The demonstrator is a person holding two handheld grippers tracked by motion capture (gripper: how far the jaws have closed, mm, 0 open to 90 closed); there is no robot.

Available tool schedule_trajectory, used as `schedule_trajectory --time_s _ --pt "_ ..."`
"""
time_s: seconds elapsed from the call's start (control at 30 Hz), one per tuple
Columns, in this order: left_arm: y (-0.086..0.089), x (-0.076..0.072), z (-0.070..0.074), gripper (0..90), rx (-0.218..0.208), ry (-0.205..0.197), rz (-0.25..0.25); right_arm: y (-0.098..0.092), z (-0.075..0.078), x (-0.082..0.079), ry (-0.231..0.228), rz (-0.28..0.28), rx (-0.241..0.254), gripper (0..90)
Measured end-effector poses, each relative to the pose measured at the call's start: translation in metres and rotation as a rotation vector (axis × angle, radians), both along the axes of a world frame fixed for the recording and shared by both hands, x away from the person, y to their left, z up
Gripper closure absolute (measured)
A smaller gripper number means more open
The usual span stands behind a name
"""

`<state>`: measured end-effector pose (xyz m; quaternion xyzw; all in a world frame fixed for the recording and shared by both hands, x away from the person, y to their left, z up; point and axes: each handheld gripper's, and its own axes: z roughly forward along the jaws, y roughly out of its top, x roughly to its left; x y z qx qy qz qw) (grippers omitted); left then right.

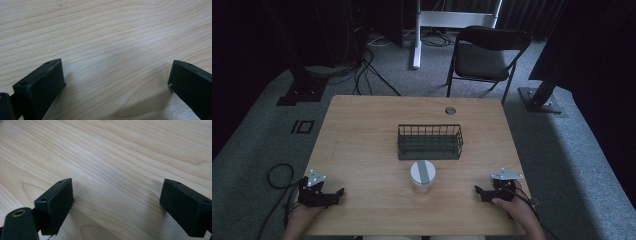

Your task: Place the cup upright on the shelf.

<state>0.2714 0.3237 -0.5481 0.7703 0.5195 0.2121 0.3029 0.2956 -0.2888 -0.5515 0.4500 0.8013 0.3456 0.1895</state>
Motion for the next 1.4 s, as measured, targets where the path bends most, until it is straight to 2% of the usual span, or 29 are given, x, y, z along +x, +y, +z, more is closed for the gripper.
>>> schedule_trajectory --time_s 0.9,1.07,1.4 --pt "0.000 0.000 0.000 0.5 0.002 0.001 -0.010 0.002 0.000 0.000 -0.001 0.010 0.000 11.2" --pt "0.000 0.000 0.000 0.5 0.001 0.001 -0.009 0.006 0.000 0.000 0.005 0.024 0.024 11.3" --pt "0.000 0.000 0.000 0.6 0.002 0.001 -0.009 0.018 0.002 -0.002 -0.006 0.064 0.024 11.4"
